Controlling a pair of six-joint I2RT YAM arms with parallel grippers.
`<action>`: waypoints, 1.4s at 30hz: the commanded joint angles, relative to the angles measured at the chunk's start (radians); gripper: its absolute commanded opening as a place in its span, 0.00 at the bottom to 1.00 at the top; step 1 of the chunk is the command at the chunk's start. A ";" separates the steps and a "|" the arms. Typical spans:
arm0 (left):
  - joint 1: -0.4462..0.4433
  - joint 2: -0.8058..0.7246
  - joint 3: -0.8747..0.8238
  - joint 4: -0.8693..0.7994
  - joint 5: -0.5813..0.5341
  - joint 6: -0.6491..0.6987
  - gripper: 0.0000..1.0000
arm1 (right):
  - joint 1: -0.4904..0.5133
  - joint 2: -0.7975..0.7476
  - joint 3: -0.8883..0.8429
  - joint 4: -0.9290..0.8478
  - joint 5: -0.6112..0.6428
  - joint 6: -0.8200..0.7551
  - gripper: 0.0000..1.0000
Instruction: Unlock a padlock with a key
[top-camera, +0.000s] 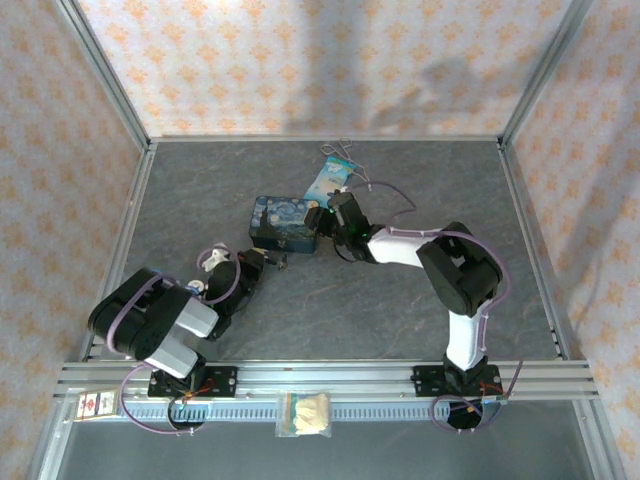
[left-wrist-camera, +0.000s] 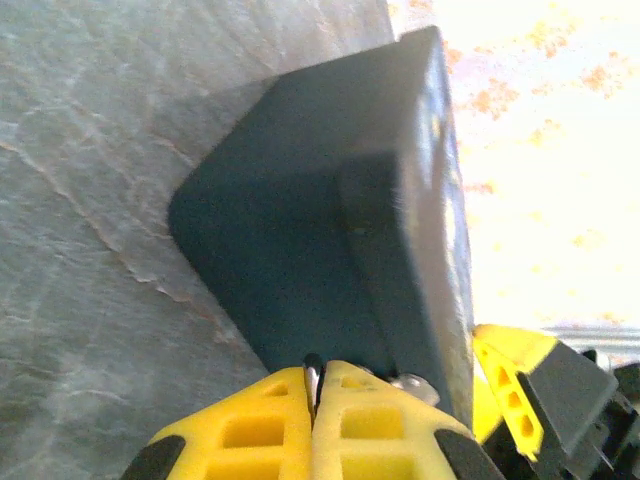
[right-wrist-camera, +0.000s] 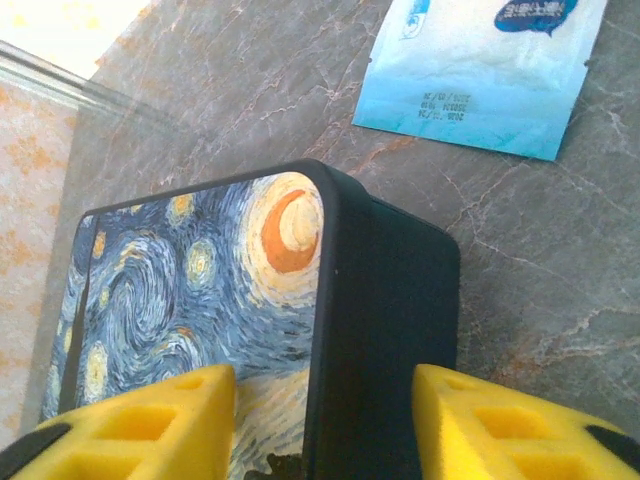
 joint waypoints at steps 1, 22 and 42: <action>0.008 -0.125 0.022 -0.151 0.048 0.103 0.00 | -0.008 -0.022 0.061 -0.075 0.018 -0.069 0.63; -0.266 -0.055 0.376 -0.465 0.479 0.478 0.00 | -0.066 -0.414 -0.135 -0.275 0.446 -0.382 1.00; -0.333 0.335 0.682 -0.676 0.453 0.579 0.10 | -0.205 -0.623 -0.419 -0.182 0.436 -0.306 1.00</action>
